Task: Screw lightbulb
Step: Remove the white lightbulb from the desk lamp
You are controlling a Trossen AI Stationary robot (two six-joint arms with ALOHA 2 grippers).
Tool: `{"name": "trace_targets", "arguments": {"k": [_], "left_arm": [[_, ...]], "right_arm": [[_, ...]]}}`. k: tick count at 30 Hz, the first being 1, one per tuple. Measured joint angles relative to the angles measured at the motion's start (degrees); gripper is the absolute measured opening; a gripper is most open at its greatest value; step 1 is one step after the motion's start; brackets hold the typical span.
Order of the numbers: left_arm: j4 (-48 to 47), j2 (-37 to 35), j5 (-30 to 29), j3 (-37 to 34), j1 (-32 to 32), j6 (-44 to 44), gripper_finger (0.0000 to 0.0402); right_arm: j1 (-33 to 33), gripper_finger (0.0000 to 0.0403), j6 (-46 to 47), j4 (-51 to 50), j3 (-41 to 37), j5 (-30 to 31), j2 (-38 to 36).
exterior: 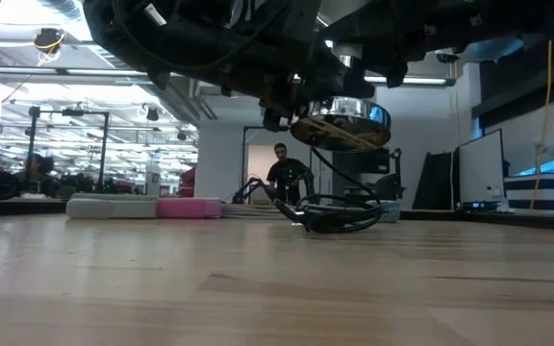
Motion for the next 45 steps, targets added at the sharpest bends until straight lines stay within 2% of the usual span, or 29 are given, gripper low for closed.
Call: {"name": "trace_targets", "arguments": {"k": [5, 15, 22, 26, 31, 40, 45], "left_arm": [[-0.1, 0.0, 3.8, 0.0, 0.0, 1.9, 0.0177], [0.9, 0.0, 26.1, 0.2, 0.3, 4.6, 0.0178], [2.9, 0.0, 35.3, 0.3, 0.4, 3.4, 0.0178], [5.8, 0.0, 40.5, 0.3, 0.5, 1.3, 0.0178], [6.5, 0.0, 43.9, 0.2, 0.5, -2.1, 0.0178], [8.6, 0.1, 57.7, 0.2, 0.2, -9.5, 0.0178], [9.4, 0.1, 62.5, 0.2, -0.2, -15.2, 0.0178]], "right_arm": [[0.0, 0.0161, -4.1, -0.3, 0.0, -4.5, -0.1], [0.0, 0.0161, -10.5, 2.8, 0.0, -22.2, 0.0], [0.0, 0.0161, -13.9, 5.9, 0.0, -29.2, 0.1], [0.0, 0.0161, -14.9, 8.2, 0.1, -30.9, 0.5], [0.0, 0.0161, -15.3, 12.1, 0.8, -34.0, 2.7], [0.0, 0.0160, -19.1, 13.3, 8.4, -43.6, 11.3], [0.0, 0.0158, -23.3, 13.2, 10.4, -47.7, 13.6]]}}
